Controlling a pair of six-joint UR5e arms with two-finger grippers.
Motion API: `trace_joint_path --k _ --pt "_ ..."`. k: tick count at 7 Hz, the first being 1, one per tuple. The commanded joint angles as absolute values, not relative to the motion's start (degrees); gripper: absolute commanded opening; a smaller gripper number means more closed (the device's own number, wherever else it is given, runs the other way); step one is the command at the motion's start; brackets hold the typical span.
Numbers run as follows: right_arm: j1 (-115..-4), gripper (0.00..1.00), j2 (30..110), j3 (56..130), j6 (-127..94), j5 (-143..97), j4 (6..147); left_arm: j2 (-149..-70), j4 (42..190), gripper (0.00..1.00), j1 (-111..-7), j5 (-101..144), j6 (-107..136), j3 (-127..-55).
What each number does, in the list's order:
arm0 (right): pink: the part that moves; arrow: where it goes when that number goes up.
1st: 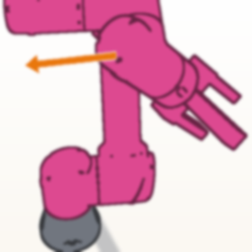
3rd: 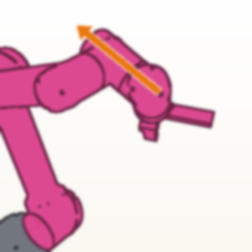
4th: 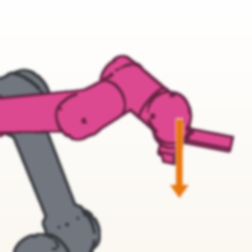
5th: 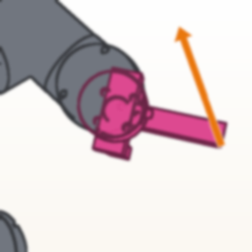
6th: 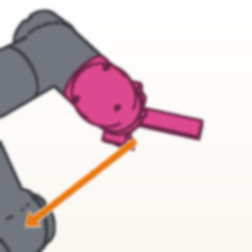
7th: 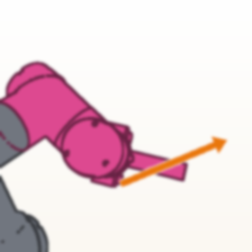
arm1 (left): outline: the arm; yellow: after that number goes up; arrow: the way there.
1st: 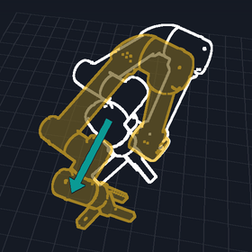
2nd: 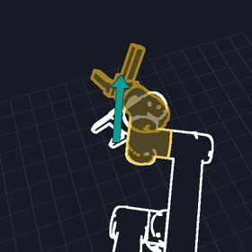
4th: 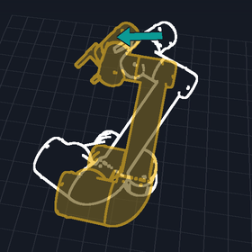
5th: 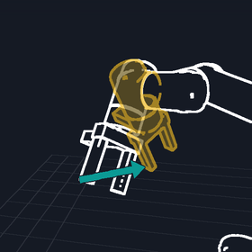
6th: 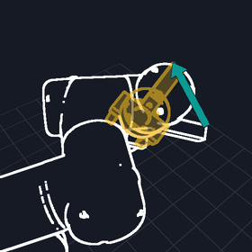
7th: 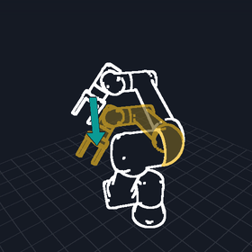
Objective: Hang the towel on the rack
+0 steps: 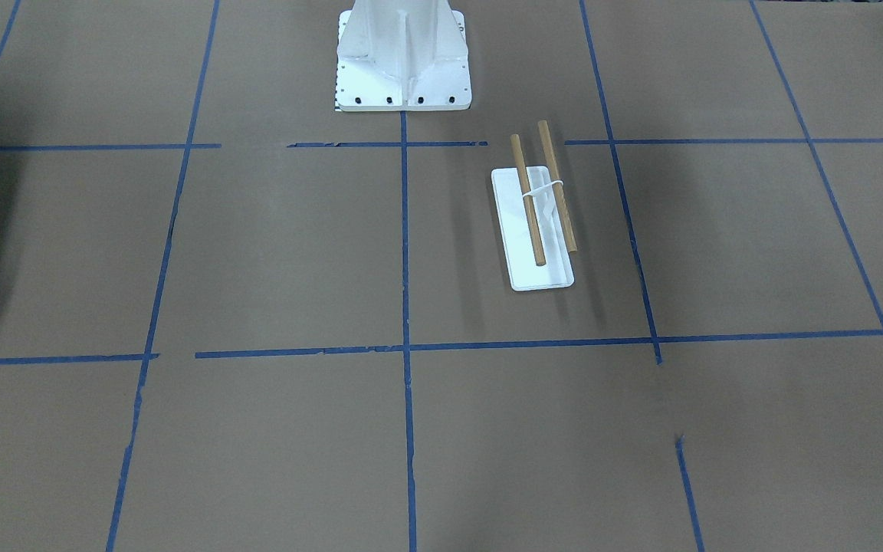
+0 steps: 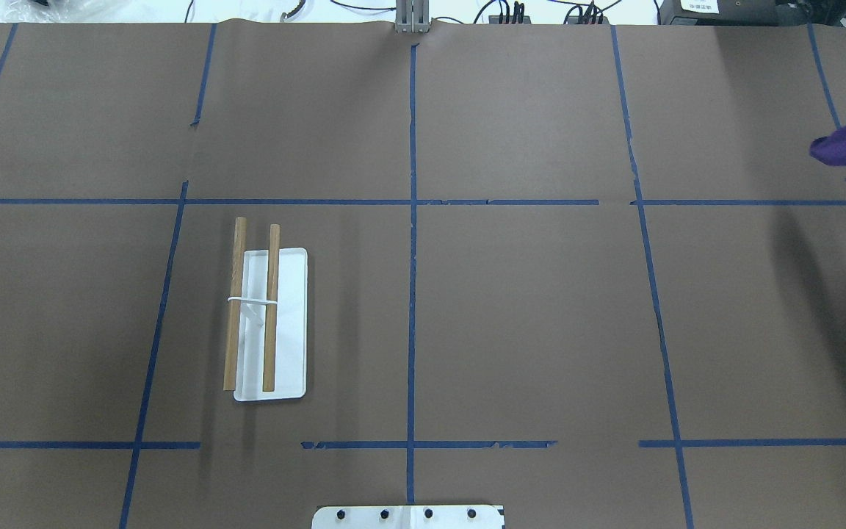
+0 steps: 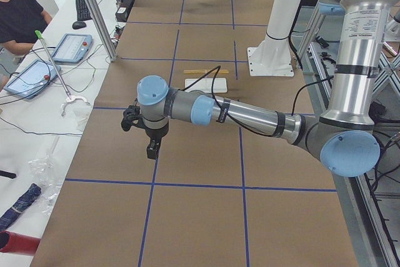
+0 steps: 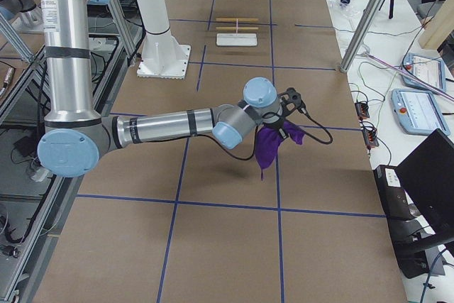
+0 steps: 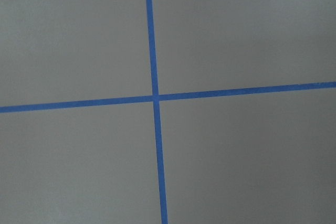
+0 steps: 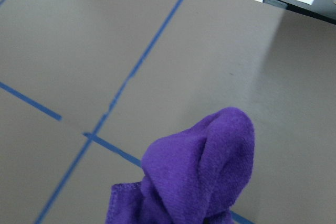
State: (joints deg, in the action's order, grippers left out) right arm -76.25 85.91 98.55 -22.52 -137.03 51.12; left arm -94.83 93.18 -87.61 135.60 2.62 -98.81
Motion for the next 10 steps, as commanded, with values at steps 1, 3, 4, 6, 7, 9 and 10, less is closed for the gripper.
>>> trace_joint_path --k 1,3,4,6,7,9,10 --pt "-67.28 0.00 76.24 99.58 -37.39 -131.87 50.98 -95.80 112.67 1.00 -81.17 135.09 18.52 -97.83" --pt "-58.58 0.00 69.64 102.11 -46.44 -122.22 51.24 -103.40 115.57 1.00 -72.11 134.65 33.68 -97.21" --pt "-53.40 0.00 67.17 104.39 -51.02 -116.51 51.24 -107.97 116.36 1.00 -68.16 134.56 43.58 -97.21" --pt "-43.29 0.00 65.13 108.35 -54.22 -104.47 51.33 -113.62 128.60 1.00 -56.41 127.74 65.02 -96.25" --pt "-39.33 0.00 64.87 109.41 -54.32 -99.72 51.33 -117.82 133.46 1.00 -51.64 125.36 76.18 -93.89" --pt "-35.52 0.00 64.60 111.52 -54.23 -95.11 50.72 -124.16 135.96 1.00 -47.92 124.98 94.31 -92.02" --pt "-34.99 0.00 63.82 112.23 -54.23 -95.01 50.71 -126.89 136.05 1.00 -46.77 124.98 101.53 -91.06"
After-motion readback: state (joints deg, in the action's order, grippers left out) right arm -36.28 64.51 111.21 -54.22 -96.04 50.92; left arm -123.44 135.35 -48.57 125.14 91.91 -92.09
